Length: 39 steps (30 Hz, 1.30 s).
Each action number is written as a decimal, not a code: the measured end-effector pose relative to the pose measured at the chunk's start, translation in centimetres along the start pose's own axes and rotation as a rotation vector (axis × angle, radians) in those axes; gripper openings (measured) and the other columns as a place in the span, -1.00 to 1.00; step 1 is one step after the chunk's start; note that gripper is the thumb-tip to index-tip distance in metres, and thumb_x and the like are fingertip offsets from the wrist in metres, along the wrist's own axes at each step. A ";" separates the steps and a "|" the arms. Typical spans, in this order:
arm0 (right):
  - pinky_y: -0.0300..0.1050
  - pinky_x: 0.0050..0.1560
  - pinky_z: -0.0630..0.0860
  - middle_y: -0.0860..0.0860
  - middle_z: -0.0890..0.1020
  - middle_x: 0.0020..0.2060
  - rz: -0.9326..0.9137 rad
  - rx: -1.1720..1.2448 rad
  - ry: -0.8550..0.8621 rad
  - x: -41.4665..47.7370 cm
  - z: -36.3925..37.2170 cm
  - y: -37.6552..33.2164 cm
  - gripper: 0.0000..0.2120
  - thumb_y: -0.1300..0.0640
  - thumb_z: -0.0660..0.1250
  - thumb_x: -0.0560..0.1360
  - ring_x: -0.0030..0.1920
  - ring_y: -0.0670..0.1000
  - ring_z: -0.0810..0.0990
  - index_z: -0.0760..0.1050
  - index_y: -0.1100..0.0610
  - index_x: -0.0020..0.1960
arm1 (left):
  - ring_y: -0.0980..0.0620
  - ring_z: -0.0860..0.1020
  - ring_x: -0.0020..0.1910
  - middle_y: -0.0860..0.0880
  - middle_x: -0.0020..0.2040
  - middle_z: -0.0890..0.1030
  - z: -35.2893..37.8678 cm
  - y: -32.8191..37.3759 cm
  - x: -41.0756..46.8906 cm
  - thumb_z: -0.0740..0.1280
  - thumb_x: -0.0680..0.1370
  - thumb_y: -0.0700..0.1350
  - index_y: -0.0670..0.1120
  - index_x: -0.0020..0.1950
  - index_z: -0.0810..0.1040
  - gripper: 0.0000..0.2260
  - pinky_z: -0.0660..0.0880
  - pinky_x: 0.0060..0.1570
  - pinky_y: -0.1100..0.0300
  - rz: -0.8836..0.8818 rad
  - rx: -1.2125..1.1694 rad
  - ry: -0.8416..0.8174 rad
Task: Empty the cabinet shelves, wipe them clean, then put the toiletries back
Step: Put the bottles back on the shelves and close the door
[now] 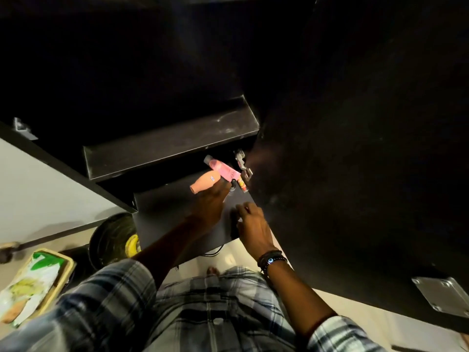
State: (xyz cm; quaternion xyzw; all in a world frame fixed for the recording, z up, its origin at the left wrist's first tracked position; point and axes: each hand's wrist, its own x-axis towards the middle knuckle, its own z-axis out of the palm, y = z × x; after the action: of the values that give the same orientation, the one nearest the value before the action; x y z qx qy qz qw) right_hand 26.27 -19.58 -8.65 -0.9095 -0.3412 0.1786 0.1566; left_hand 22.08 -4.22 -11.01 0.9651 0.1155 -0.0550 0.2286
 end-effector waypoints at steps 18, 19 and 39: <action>-0.13 -0.07 0.41 0.13 0.51 0.10 0.047 0.074 0.037 2.4 -0.2 0.4 -0.69 0.25 0.29 0.49 0.06 0.17 0.54 0.45 0.15 0.23 | -0.15 0.63 -0.13 -0.16 -0.13 0.65 0.4 -1.6 0.5 0.36 0.44 -0.26 -0.16 -0.01 0.64 -0.85 0.56 -0.10 0.09 0.025 0.006 0.075; -0.14 -0.08 0.41 0.13 0.53 0.07 0.036 0.102 0.069 2.2 -0.6 0.2 -0.71 0.24 0.31 0.48 0.04 0.17 0.54 0.47 0.15 0.20 | -0.14 0.63 -0.14 -0.17 -0.13 0.65 -0.4 -1.3 0.1 0.42 0.40 -0.28 -0.18 -0.02 0.64 -0.83 0.56 -0.11 0.11 0.031 -0.048 0.112; -0.41 -0.01 0.53 -0.03 0.55 0.01 -0.395 0.692 0.302 3.1 -13.1 -16.9 -0.69 0.22 0.48 0.37 -0.01 -0.16 0.59 0.54 0.13 0.09 | -0.03 0.60 0.01 -0.05 0.09 0.61 -22.4 0.8 -13.0 0.28 0.56 -0.13 -0.07 0.18 0.55 -0.79 0.56 0.01 0.05 -0.286 -0.170 0.777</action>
State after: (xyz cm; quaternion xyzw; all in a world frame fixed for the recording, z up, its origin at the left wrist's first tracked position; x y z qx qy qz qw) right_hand 24.61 -7.49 9.15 -0.7364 -0.4022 0.1138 0.5320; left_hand 10.86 2.70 11.30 0.8660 0.3298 0.2916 0.2370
